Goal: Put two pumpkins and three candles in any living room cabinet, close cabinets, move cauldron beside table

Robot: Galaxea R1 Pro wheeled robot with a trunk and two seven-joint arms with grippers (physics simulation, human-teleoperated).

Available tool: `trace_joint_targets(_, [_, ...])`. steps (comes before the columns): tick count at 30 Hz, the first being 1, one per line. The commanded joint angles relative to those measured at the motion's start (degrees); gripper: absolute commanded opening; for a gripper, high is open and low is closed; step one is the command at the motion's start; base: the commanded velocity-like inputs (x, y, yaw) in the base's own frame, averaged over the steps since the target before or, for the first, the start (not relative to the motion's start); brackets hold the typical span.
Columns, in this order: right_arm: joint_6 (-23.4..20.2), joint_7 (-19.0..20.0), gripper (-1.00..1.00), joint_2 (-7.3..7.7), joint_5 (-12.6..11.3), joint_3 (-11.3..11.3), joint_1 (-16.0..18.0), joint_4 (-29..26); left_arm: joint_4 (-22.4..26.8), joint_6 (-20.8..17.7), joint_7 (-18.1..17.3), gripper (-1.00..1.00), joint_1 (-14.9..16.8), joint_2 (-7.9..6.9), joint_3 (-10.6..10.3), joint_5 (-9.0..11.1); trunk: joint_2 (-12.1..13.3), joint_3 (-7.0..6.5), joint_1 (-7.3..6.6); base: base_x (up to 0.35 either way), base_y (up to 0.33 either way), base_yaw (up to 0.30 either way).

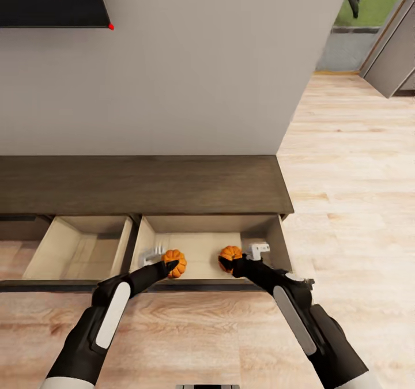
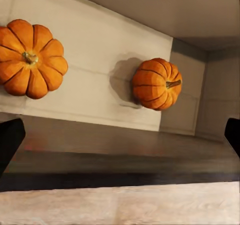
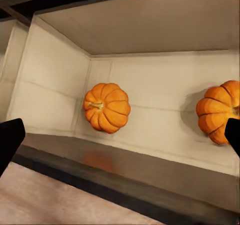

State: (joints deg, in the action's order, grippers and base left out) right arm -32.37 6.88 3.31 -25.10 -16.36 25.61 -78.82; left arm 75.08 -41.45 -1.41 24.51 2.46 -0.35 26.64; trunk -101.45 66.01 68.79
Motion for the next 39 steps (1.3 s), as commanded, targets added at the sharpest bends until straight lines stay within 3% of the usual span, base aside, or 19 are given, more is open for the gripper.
trace_joint_targets(1, [0.09,-0.85,1.0,0.51,0.01,-0.01,-1.11,-2.1,0.27,0.01,0.0,1.0,-0.29,0.0,0.0,0.0,0.0,0.0,0.0,-0.328,0.0,0.0])
trace_joint_targets(2, [0.36,-2.46,1.0,1.46,0.02,-0.02,-3.21,-6.04,0.67,0.08,0.0,1.0,-0.83,-0.03,-0.04,-0.01,0.0,0.0,0.0,-0.333,0.0,0.0])
trace_joint_targets(5, [1.91,-4.39,1.0,2.61,0.05,0.14,-6.89,-10.67,1.39,0.34,-0.01,1.0,-1.87,-0.02,-0.11,0.02,0.0,0.0,0.0,-0.335,0.0,0.0])
trace_joint_targets(13, [9.94,-5.7,1.0,3.33,0.67,0.06,-11.21,-13.35,3.74,0.76,0.04,1.0,-4.37,0.13,-0.52,-0.13,0.0,0.0,0.0,-0.163,0.0,0.0])
trace_joint_targets(18, [15.62,-6.65,1.0,3.28,5.86,0.03,-16.36,-13.55,6.33,0.8,0.08,1.0,-6.49,0.21,-0.58,-0.24,0.0,0.0,0.0,-0.025,0.0,0.0])
trace_joint_targets(19, [16.99,-7.77,1.0,3.15,8.0,0.01,-18.01,-13.45,6.8,0.81,0.07,1.0,-7.1,0.22,-0.59,-0.23,0.0,0.0,0.0,-0.01,0.0,0.0])
trace_joint_targets(21, [17.72,-9.47,1.0,2.99,9.5,0.04,-19.4,-13.18,7.11,0.83,0.01,1.0,-7.66,0.2,-0.6,-0.2,0.0,0.0,0.0,-0.007,0.0,0.0])
trace_joint_targets(22, [18.32,-12.27,1.0,2.97,10.76,0.03,-20.87,-12.36,7.47,0.84,-0.09,1.0,-8.68,0.23,-0.61,-0.15,0.0,0.0,0.0,-0.003,0.0,0.0])
trace_joint_targets(27, [18.38,-15.43,1.0,2.5,11.76,-0.04,-22.66,-7.98,8.85,0.78,-0.15,1.0,-12.12,0.23,-0.62,-0.16,0.0,0.0,0.0,-0.001,0.0,0.0])
trace_joint_targets(28, [16.65,-15.92,1.0,2.27,11.82,-0.06,-22.47,-4.56,10.13,0.77,-0.07,1.0,-14.87,0.1,-0.51,-0.28,0.0,0.0,0.0,0.0,0.0,0.0])
trace_joint_targets(32, [12.26,-16.23,1.0,0.78,11.77,-0.01,-19.77,1.72,12.09,0.81,0.02,1.0,-19.15,-0.12,0.08,-0.48,0.0,0.0,0.0,0.0,0.0,0.0])
trace_joint_targets(34, [10.14,-16.27,1.0,-2.14,11.58,1.44,-12.73,12.93,13.73,0.65,0.05,1.0,-23.48,-0.33,2.2,-0.56,0.0,0.0,0.0,0.0,0.0,0.0])
trace_joint_targets(37, [11.77,-16.02,1.0,-4.73,10.4,5.55,-3.46,27.28,14.38,0.55,0.02,1.0,-27.24,-0.53,5.66,-0.47,0.0,0.0,0.0,0.0,0.0,0.0])
trace_joint_targets(39, [18.0,-15.58,1.0,-5.99,8.06,9.48,4.76,40.17,14.26,0.87,-0.21,1.0,-30.88,-0.38,11.35,-0.23,0.0,0.0,0.0,0.0,0.0,0.0])
